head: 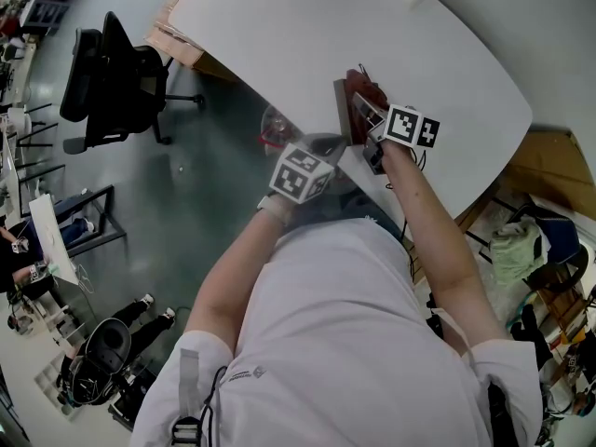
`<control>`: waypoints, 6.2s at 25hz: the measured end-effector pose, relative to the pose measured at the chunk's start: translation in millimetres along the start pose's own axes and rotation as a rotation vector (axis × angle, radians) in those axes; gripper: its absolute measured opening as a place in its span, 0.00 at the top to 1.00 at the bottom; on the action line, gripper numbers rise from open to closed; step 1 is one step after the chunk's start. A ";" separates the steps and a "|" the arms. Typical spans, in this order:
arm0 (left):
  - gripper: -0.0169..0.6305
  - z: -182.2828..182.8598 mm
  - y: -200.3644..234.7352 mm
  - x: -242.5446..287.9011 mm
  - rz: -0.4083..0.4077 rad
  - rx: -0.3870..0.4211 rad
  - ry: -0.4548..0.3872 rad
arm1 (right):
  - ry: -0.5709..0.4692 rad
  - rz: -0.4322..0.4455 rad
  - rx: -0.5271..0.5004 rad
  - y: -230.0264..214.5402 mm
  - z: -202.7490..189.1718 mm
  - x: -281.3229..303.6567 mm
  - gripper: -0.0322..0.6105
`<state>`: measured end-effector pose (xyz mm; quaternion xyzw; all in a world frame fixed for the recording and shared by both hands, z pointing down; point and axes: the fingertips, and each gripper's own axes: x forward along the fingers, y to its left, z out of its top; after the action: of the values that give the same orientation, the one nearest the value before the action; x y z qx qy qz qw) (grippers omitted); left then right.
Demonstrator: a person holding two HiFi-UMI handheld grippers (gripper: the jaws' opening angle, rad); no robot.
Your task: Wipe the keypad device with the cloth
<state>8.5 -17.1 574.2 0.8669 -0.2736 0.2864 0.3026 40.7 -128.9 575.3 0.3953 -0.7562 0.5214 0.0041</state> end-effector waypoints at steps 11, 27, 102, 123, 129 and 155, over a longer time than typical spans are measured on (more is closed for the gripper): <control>0.96 -0.1 0.8 1.2 -0.006 -0.008 -0.001 | -0.006 -0.156 0.082 -82.9 -1.1 -15.2 0.86; 0.96 -1.2 -0.2 0.8 -0.030 -0.013 -0.010 | 0.013 -0.182 0.128 -103.0 -5.2 -18.5 0.86; 0.96 -1.9 5.9 -3.3 -0.040 -0.028 -0.032 | -0.017 -0.183 0.128 -98.4 8.2 1.8 0.86; 0.96 -2.3 1.3 -1.0 -0.050 -0.018 -0.034 | -0.023 -0.019 0.042 -16.0 38.6 10.7 0.86; 0.96 -2.7 0.5 -0.6 -0.048 -0.004 -0.027 | 0.008 0.093 0.003 41.8 41.6 31.4 0.86; 0.96 -3.2 0.4 -1.3 -0.067 -0.012 -0.033 | 0.023 -0.091 -0.017 -30.2 28.3 37.1 0.86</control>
<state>6.3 -14.8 575.5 0.8784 -0.2509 0.2600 0.3128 44.9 -177.7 601.6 0.4234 -0.7415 0.5189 0.0400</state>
